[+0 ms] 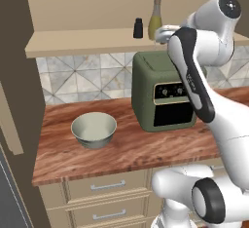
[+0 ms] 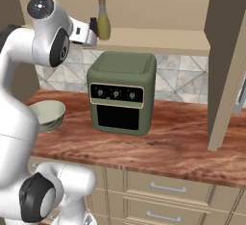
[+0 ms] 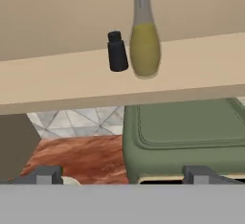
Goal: Retrieve the bottle and the shaker from the cabinet and place them next to the mixing bowl on the counter. Then add garlic from the fridge to the mixing bowl.
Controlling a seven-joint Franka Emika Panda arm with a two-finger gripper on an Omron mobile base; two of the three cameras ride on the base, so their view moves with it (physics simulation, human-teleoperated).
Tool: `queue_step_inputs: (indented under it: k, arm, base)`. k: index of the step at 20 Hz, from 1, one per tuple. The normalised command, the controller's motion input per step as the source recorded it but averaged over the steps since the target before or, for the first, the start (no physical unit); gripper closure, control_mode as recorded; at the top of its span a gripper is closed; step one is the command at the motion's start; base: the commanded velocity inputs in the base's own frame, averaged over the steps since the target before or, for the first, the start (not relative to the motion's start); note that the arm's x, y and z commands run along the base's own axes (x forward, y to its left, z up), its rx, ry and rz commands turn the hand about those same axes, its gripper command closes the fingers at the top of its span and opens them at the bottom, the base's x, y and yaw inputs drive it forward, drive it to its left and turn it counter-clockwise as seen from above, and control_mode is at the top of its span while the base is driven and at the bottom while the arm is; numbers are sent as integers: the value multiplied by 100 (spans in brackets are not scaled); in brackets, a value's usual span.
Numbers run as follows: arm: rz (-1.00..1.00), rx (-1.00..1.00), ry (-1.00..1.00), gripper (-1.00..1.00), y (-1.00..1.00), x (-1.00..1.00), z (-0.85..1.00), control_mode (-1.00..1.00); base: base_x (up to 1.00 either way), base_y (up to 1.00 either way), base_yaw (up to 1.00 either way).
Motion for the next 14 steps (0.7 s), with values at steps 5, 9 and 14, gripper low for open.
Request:
queue_step_inputs:
  k: [5, 9, 14]
  arm:
    - [-16, 0, -10, -100, -17, 11, 8, -100]
    - [-2, 0, -4, -100, -22, 38, 1, -100]
    - [0, 0, -2, -100, -11, 38, 1, -100]
  base:
    - [0, 0, 0]
    - [0, 0, 0]
    - [0, 0, 0]
